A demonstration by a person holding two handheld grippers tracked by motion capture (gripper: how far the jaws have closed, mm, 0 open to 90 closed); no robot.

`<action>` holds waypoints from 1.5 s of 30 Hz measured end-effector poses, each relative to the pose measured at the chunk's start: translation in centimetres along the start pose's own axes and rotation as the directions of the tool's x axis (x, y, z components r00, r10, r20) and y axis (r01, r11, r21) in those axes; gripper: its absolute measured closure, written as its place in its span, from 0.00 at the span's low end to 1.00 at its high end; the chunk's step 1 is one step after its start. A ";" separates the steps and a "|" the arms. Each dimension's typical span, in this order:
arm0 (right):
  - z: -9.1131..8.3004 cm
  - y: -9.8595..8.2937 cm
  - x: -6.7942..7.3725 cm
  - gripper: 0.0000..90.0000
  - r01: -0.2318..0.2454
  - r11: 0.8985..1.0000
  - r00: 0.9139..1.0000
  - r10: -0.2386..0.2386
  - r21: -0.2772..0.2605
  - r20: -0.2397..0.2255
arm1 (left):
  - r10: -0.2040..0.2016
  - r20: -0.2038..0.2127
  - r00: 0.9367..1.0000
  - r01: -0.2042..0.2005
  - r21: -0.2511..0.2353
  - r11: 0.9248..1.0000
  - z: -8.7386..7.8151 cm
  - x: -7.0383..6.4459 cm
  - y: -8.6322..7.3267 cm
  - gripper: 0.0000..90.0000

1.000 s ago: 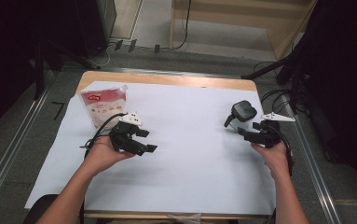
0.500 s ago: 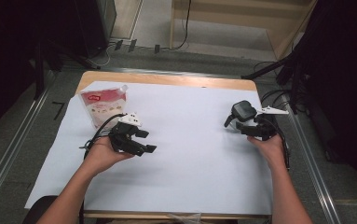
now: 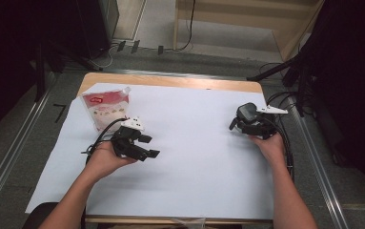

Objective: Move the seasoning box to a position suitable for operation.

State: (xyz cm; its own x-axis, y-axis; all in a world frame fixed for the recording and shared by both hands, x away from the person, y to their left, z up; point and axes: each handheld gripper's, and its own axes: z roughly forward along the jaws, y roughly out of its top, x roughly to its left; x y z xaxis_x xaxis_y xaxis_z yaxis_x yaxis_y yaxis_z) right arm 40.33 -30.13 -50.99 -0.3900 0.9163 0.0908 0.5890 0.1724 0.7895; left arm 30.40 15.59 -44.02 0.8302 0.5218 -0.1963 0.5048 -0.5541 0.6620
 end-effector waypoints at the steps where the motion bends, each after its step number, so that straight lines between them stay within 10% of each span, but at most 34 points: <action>1: 0.1 0.0 0.0 0.14 -0.001 1.000 1.000 0.001 -0.003 0.000 | -0.002 0.002 1.000 0.002 0.001 1.000 0.0 0.0 -0.1 0.38; 32: -0.1 0.8 0.6 0.16 -0.021 0.999 1.000 0.022 -0.038 0.016 | -0.024 -0.011 1.000 0.024 -0.019 1.000 -0.4 1.0 -0.6 0.38; 45: -1.0 2.0 5.1 0.17 0.048 0.997 0.996 -0.053 -0.057 -0.077 | -0.023 0.003 1.000 0.023 -0.017 1.000 0.3 1.3 0.1 0.38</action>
State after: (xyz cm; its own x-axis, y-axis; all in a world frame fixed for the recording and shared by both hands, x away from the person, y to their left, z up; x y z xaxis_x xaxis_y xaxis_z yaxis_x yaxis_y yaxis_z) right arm 38.79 -25.51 -48.36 -0.4738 0.8754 0.0957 0.5283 0.1957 0.8262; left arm 31.64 16.00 -44.40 0.8191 0.5323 -0.2139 0.5197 -0.5305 0.6697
